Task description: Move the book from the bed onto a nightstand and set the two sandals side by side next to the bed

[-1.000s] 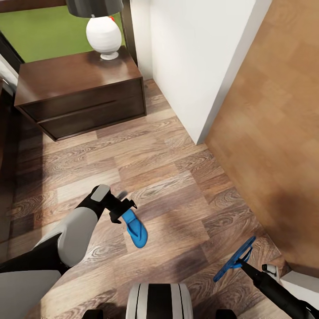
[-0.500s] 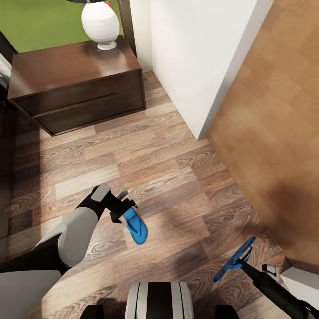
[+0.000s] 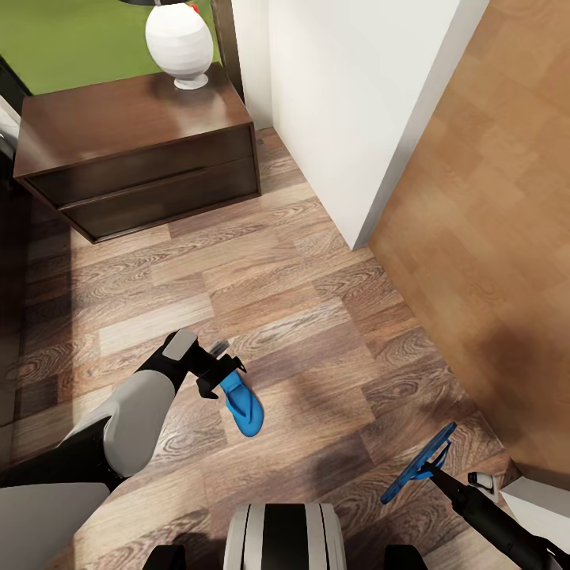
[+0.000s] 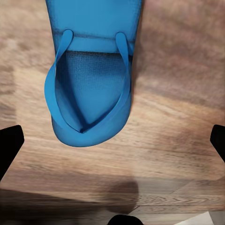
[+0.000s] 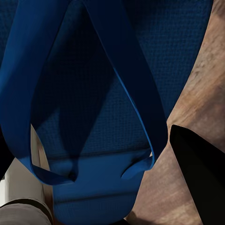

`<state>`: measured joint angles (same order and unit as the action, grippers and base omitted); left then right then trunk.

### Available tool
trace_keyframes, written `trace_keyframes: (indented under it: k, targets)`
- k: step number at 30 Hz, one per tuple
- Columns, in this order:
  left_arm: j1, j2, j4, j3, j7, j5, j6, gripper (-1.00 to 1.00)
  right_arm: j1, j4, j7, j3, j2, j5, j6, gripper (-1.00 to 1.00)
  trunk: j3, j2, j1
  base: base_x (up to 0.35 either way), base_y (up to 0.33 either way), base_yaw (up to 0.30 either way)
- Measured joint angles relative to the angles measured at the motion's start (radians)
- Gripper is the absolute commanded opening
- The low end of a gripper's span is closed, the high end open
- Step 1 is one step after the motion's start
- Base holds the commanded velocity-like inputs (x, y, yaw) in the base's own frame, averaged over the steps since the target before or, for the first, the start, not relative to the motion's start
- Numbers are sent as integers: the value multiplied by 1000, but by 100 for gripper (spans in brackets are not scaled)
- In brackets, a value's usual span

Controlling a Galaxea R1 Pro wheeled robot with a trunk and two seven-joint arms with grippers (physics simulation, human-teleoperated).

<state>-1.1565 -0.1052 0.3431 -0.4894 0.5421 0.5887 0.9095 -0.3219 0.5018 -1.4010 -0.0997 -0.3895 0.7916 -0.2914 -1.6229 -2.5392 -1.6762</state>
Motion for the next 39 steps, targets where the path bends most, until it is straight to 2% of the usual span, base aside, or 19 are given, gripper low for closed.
trace_keyframes:
  k: [10,23,39]
  targets:
    - [0,0,0,0,5,0,0,100,0,0,0,0,0,0,0,-100,0,0,0,0,0,0]
    - [0,3,0,0,7,-1,0,100,0,0,0,0,0,-1,0,-100,-50,-3,-6,0,0,0]
    - [0,2,0,0,0,0,0,100,0,0,0,0,0,0,0,-100,-50,-3,-6,0,0,0]
